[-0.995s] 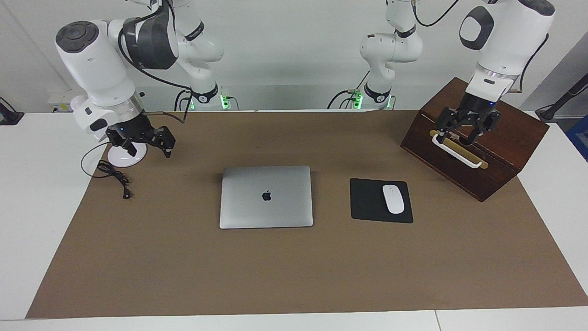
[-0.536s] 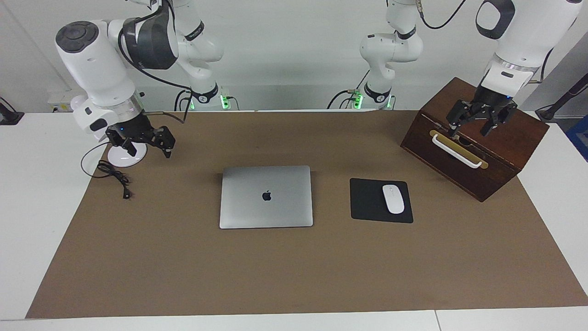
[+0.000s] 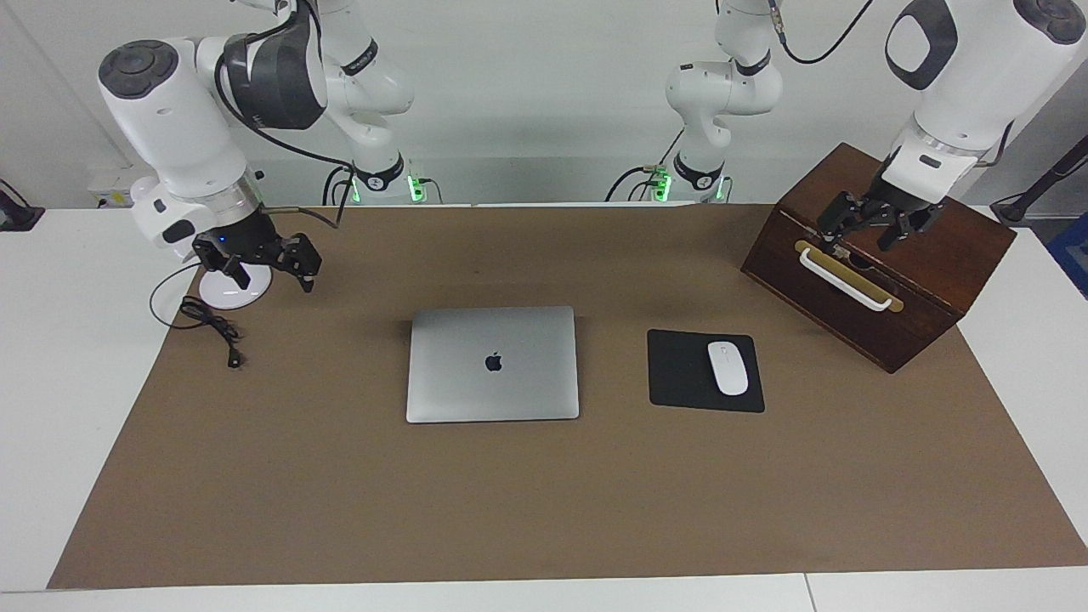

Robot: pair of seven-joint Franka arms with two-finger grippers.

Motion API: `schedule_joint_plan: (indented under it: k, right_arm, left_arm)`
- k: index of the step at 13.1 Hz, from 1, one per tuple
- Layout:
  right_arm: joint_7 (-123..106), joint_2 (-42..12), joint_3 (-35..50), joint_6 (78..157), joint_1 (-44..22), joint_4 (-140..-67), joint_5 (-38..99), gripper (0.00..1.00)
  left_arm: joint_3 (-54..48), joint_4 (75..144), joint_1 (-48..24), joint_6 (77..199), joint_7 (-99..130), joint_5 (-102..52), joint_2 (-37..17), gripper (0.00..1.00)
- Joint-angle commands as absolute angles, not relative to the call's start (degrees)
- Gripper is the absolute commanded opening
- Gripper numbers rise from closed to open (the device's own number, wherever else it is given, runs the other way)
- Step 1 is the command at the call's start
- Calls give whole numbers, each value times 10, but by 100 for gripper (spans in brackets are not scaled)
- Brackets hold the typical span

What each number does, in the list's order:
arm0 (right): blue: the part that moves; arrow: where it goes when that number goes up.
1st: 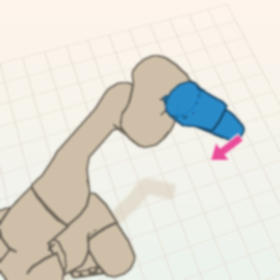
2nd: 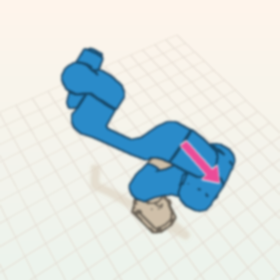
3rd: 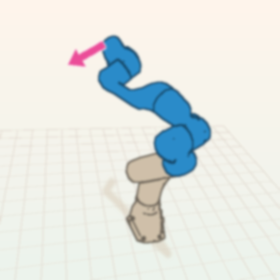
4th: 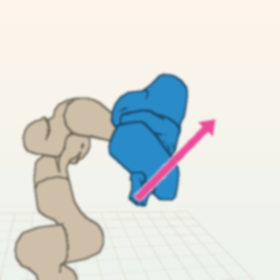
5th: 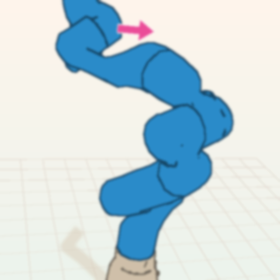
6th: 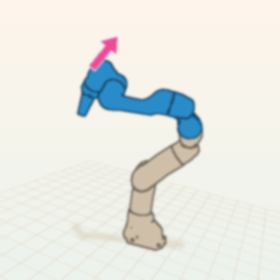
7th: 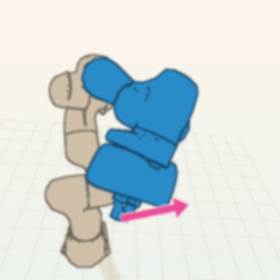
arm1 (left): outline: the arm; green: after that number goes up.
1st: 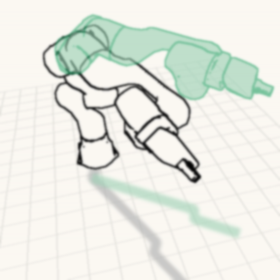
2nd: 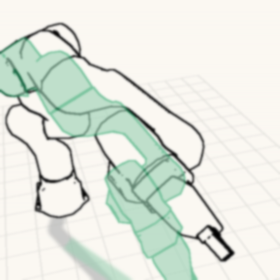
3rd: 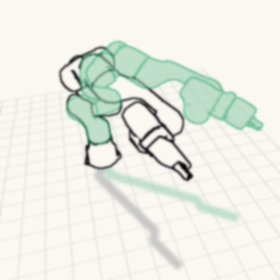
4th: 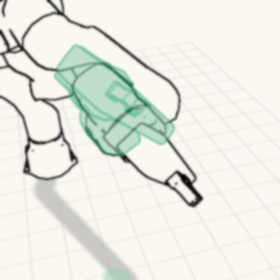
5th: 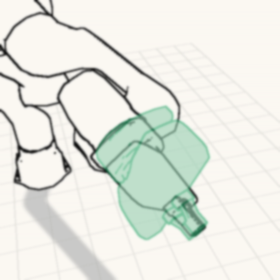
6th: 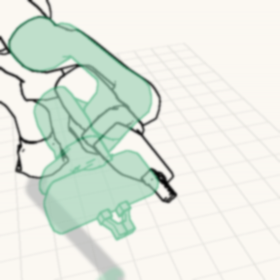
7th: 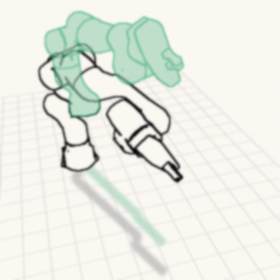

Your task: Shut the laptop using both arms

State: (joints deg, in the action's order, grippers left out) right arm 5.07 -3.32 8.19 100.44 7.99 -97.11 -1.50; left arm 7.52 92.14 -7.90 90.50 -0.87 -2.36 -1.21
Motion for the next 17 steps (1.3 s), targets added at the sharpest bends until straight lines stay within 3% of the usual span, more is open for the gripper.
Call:
schedule_joint_plan:
  k: [1, 17]
  right_arm:
    - [35, -18, 84, 1019, 89, -990, -11, 100]
    - [34, -22, 83, 1036, 94, -985, -11, 100]
  left_arm:
    - [71, 905, -71, 868, -9, -20, -17, 100]
    - [72, 906, -71, 867, -5, -22, -15, 100]
